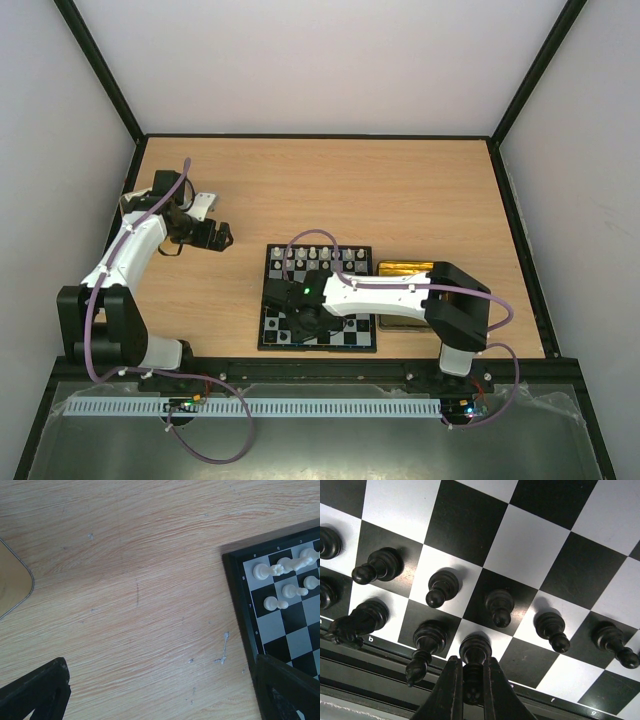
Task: Set up the chess pieces on the board
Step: Place the chess piece on the chessboard.
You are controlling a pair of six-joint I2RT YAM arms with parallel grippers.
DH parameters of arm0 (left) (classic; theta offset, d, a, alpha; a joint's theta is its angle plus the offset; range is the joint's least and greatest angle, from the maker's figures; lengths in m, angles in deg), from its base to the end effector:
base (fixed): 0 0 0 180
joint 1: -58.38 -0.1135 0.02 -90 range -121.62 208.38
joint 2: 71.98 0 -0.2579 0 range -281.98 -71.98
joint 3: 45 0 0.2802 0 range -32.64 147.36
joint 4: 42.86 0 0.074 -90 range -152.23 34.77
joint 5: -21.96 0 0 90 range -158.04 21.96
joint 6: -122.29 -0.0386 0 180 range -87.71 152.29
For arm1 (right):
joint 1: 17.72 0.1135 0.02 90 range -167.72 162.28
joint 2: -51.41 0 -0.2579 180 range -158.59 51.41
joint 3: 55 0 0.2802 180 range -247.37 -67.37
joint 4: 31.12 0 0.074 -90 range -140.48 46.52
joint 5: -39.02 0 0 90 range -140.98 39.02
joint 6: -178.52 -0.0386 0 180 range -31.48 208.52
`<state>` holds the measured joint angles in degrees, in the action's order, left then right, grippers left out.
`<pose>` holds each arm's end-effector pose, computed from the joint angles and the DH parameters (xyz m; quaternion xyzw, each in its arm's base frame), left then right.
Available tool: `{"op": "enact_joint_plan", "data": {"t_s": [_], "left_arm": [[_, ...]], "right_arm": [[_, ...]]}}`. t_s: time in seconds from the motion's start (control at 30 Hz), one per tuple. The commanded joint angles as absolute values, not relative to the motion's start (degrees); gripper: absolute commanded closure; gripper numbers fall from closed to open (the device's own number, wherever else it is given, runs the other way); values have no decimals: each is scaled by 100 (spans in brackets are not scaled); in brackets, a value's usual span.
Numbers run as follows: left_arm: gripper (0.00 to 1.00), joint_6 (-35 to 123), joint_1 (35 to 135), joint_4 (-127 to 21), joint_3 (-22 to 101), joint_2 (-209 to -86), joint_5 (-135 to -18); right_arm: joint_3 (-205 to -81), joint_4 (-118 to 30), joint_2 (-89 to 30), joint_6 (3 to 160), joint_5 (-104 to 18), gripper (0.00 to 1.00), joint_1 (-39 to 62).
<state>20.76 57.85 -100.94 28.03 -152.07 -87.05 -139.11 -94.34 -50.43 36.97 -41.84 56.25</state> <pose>0.3002 -0.0098 0.2329 0.1277 0.9553 -0.1381 0.2281 0.0928 0.3452 0.1699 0.1993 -0.9735 -0.1063 0.0346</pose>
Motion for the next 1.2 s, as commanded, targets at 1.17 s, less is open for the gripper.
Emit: {"op": "enact_joint_plan", "data": {"t_s": [1.17], "left_arm": [[1, 2103, 5803, -10050, 2682, -15131, -8711]], "right_arm": [[-13881, -9614, -4982, 3648, -4202, 98, 5742]]}}
